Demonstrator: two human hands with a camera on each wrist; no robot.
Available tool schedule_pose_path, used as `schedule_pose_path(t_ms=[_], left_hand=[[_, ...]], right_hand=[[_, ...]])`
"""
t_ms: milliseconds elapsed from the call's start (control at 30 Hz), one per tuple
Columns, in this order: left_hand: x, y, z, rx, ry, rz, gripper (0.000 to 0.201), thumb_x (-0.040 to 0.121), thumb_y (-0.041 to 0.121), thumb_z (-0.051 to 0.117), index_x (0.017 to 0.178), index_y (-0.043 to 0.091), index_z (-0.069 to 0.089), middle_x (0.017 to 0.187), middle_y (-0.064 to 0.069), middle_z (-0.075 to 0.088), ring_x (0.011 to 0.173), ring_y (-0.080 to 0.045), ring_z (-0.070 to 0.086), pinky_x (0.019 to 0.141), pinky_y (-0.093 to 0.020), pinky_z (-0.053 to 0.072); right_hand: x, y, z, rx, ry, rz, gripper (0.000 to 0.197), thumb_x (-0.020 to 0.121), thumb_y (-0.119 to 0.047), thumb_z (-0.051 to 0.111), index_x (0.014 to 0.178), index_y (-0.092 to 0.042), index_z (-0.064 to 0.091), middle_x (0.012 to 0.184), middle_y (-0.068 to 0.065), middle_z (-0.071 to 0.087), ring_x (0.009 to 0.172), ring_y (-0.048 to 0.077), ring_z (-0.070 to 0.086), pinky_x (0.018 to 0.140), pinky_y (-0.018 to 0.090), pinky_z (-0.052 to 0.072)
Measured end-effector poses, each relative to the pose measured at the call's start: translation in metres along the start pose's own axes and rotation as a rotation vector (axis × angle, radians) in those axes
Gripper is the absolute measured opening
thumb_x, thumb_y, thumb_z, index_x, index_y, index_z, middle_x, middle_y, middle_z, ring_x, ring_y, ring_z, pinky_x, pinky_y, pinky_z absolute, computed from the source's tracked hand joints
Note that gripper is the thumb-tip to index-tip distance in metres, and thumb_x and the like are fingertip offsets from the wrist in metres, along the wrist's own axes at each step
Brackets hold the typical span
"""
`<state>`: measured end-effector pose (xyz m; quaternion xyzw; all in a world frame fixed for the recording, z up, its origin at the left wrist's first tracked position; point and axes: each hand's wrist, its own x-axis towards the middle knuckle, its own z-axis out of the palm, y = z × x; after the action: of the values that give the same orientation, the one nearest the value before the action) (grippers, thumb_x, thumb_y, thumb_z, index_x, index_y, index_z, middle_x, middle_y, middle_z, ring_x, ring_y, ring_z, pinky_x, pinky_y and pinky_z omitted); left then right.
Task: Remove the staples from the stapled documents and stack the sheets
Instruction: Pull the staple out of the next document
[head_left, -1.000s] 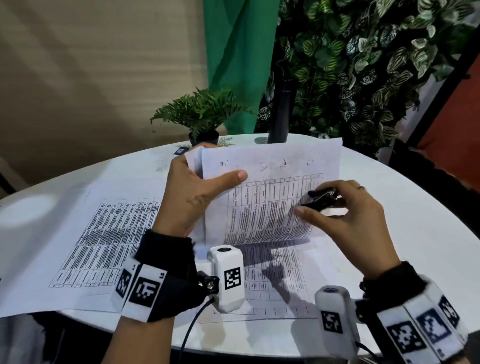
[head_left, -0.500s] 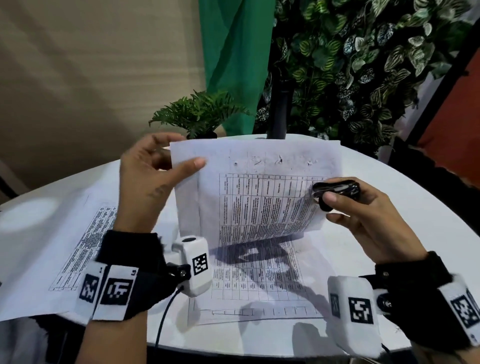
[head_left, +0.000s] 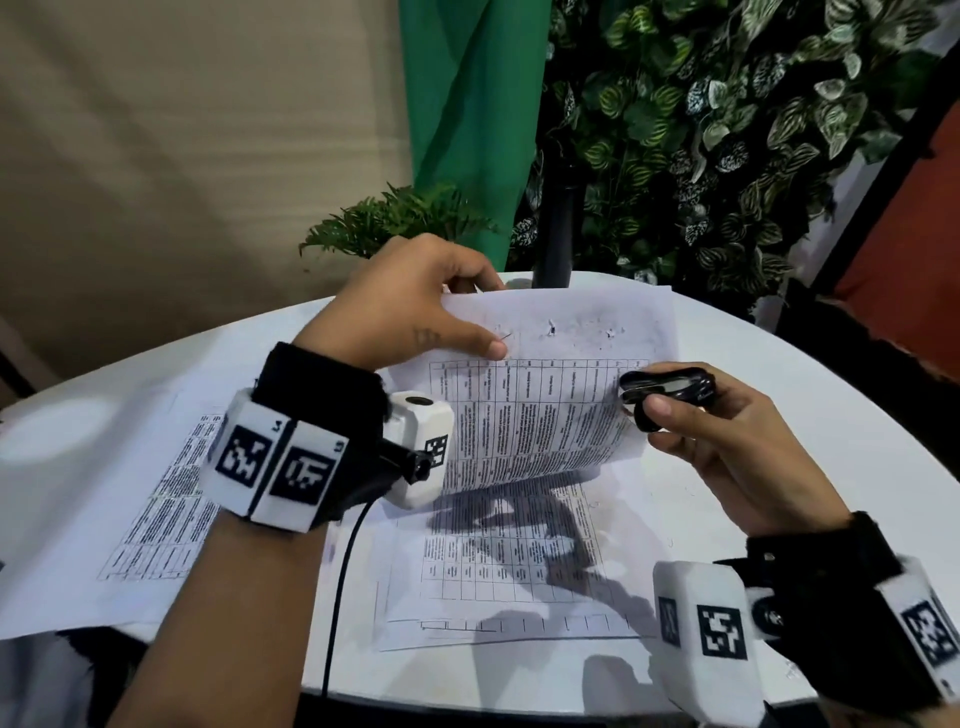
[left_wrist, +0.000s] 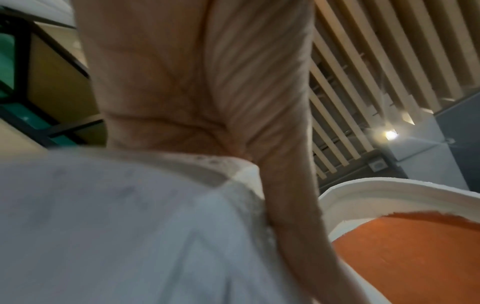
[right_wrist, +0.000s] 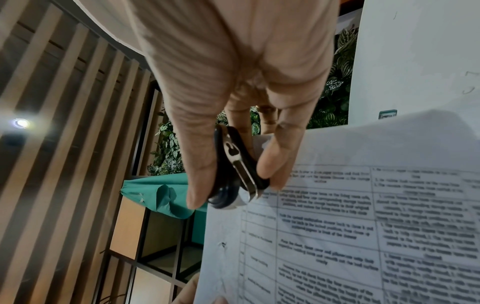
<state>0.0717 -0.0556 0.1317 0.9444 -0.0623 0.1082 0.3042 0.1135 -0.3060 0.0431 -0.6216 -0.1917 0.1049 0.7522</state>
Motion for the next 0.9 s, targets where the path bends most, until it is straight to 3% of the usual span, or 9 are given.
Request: schedule_pose_path(t_ms=[100, 167, 267, 367, 433, 567, 900], left_hand=[[0.0, 0.001, -0.003, -0.013, -0.099, -0.009, 0.023, 0.062, 0.023, 0.084, 0.081, 0.015, 0.074, 0.079, -0.003, 0.074, 0.075, -0.016, 0.068, 0.071, -0.031, 0.053], [0.0, 0.001, -0.004, -0.021, -0.131, -0.005, 0.019, 0.062, 0.022, 0.084, 0.078, 0.015, 0.075, 0.077, -0.003, 0.074, 0.071, -0.013, 0.068, 0.066, -0.024, 0.052], [0.001, 0.0, -0.005, -0.05, -0.152, 0.008, 0.021, 0.063, 0.022, 0.083, 0.081, 0.013, 0.077, 0.077, -0.002, 0.075, 0.073, -0.014, 0.07, 0.066, -0.024, 0.053], [0.002, 0.001, -0.006, -0.072, -0.153, 0.004, 0.024, 0.066, 0.022, 0.081, 0.084, 0.008, 0.076, 0.076, -0.007, 0.074, 0.07, -0.017, 0.069, 0.064, -0.029, 0.053], [0.002, 0.003, -0.007, -0.089, -0.164, 0.009, 0.022, 0.068, 0.025, 0.079, 0.082, 0.008, 0.075, 0.075, -0.011, 0.073, 0.064, -0.016, 0.064, 0.062, -0.028, 0.049], [-0.001, 0.007, -0.01, -0.153, -0.205, 0.029, 0.028, 0.072, 0.03, 0.074, 0.08, 0.003, 0.073, 0.077, -0.024, 0.068, 0.061, -0.018, 0.054, 0.057, -0.024, 0.038], [0.0, 0.006, -0.01, -0.172, -0.226, 0.062, 0.025, 0.072, 0.027, 0.077, 0.082, 0.005, 0.075, 0.083, -0.029, 0.065, 0.066, -0.014, 0.051, 0.064, -0.029, 0.04]], right_hand=[[-0.001, 0.0, 0.002, 0.009, 0.004, -0.018, 0.062, 0.029, -0.052, 0.09, 0.082, -0.025, 0.074, 0.084, -0.002, 0.071, 0.073, 0.009, 0.066, 0.058, 0.015, 0.049], [-0.003, 0.0, 0.008, -0.036, 0.094, -0.098, 0.062, 0.031, -0.054, 0.089, 0.083, -0.025, 0.073, 0.092, 0.002, 0.071, 0.077, 0.012, 0.067, 0.061, 0.017, 0.05], [-0.006, -0.004, 0.025, -0.367, 0.301, -0.468, 0.044, 0.053, -0.044, 0.086, 0.091, -0.027, 0.068, 0.121, -0.001, 0.051, 0.094, 0.014, 0.063, 0.073, 0.017, 0.052], [-0.007, -0.009, 0.045, -0.69, 0.277, -0.847, 0.04, 0.066, -0.022, 0.083, 0.099, -0.011, 0.064, 0.131, 0.001, 0.035, 0.101, 0.003, 0.057, 0.079, 0.013, 0.051], [-0.002, -0.012, 0.056, -0.815, 0.222, -0.968, 0.037, 0.07, -0.015, 0.082, 0.1, -0.002, 0.066, 0.131, 0.009, 0.038, 0.095, 0.011, 0.06, 0.083, 0.019, 0.052], [0.012, -0.013, 0.069, -0.95, 0.101, -1.033, 0.038, 0.071, -0.014, 0.08, 0.104, 0.0, 0.069, 0.11, 0.012, 0.065, 0.095, 0.025, 0.063, 0.083, 0.032, 0.051], [0.024, -0.02, 0.073, -1.052, -0.026, -1.112, 0.028, 0.073, -0.005, 0.077, 0.101, 0.0, 0.07, 0.104, 0.012, 0.069, 0.09, 0.031, 0.066, 0.071, 0.04, 0.053]])
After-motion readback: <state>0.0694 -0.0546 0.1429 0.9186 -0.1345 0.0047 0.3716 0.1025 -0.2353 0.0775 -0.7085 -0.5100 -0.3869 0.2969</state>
